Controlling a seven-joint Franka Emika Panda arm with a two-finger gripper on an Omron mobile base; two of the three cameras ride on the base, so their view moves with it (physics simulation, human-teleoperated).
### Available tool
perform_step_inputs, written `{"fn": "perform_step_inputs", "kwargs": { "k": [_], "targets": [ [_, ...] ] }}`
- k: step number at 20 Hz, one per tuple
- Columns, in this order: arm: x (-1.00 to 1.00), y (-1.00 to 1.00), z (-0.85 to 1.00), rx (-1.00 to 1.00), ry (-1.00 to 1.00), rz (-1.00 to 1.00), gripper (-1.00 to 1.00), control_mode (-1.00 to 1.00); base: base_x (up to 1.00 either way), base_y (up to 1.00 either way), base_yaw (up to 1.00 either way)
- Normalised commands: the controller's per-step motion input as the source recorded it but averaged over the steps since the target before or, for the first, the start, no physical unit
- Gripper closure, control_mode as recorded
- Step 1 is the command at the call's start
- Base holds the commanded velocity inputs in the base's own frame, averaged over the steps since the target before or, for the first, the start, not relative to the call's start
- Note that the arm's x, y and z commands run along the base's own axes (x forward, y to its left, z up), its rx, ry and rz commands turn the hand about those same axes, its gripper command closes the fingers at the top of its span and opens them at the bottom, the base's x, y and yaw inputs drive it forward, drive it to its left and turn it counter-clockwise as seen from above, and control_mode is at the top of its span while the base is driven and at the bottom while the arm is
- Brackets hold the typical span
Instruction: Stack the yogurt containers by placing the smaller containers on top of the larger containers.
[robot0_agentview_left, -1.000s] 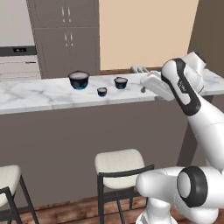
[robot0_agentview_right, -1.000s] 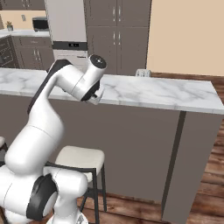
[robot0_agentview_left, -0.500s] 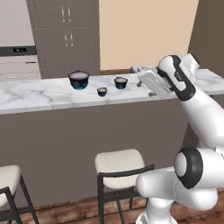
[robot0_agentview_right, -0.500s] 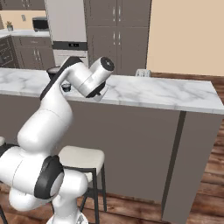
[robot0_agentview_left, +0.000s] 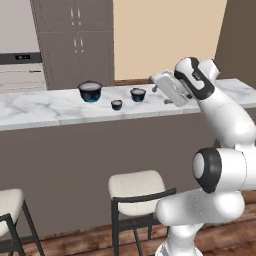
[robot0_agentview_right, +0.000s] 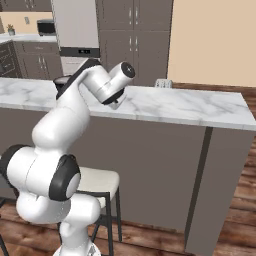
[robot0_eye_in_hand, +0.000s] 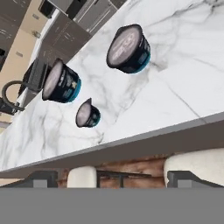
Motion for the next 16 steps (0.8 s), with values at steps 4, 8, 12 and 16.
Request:
{"fn": "perform_step_inputs", "kwargs": {
  "k": [4, 8, 12, 16],
  "targets": [
    [0.54, 0.05, 0.00, 0.00, 0.00, -0.01, -1.00, -1.00, 0.00, 0.00, 0.00],
    [0.51, 0.02, 0.00, 0.00, 0.00, -0.02, -1.00, -1.00, 0.00, 0.00, 0.00],
    [0.43, 0.00, 0.00, 0.00, 0.00, 0.00, -1.00, -1.00, 0.00, 0.00, 0.00],
    [0.39, 0.00, 0.00, 0.00, 0.00, 0.00, -1.00, -1.00, 0.00, 0.00, 0.00]
  ]
}}
